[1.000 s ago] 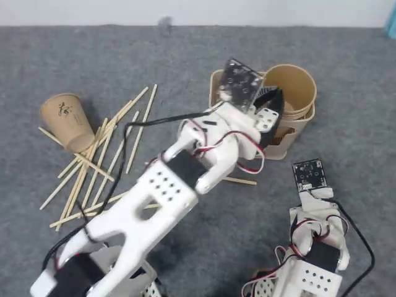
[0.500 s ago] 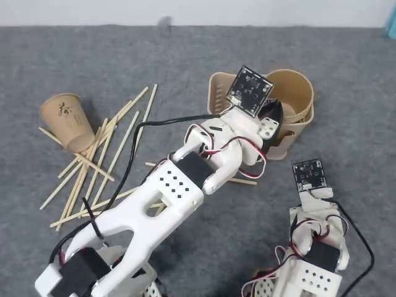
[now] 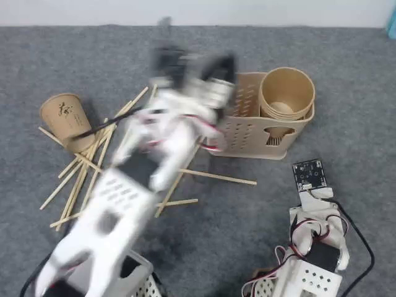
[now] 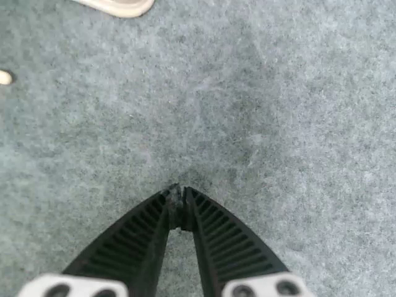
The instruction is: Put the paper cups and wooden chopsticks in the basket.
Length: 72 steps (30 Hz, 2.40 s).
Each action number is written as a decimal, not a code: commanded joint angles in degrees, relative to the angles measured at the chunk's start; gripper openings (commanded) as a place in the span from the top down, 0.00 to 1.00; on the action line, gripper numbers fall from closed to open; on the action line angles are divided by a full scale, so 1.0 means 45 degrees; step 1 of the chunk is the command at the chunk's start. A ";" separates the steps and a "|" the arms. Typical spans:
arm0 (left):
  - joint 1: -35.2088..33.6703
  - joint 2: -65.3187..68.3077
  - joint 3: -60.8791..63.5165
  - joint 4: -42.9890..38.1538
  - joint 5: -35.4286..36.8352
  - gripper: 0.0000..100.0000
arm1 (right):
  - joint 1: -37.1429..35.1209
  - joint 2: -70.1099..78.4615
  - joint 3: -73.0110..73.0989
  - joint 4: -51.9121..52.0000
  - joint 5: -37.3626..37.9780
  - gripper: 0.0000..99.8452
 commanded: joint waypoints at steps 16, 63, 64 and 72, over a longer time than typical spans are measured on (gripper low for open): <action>-1.0022 0.1543 -0.2432 0.2149 0.0098 0.99 | -0.0147 -0.0244 -0.0059 -0.0029 0.0215 0.99; -1.2112 2.3971 -2.7849 1.7016 0.0879 0.99 | -0.0147 -0.0244 -0.0059 0.0010 0.0215 0.99; -1.2171 2.3990 -2.7829 1.7016 0.0860 0.99 | -0.0147 -0.0244 -0.0059 0.0029 0.0215 0.99; -1.2640 2.3306 -2.7399 1.7074 0.0352 0.99 | -0.0147 -0.0244 -0.0059 0.0029 0.0215 0.99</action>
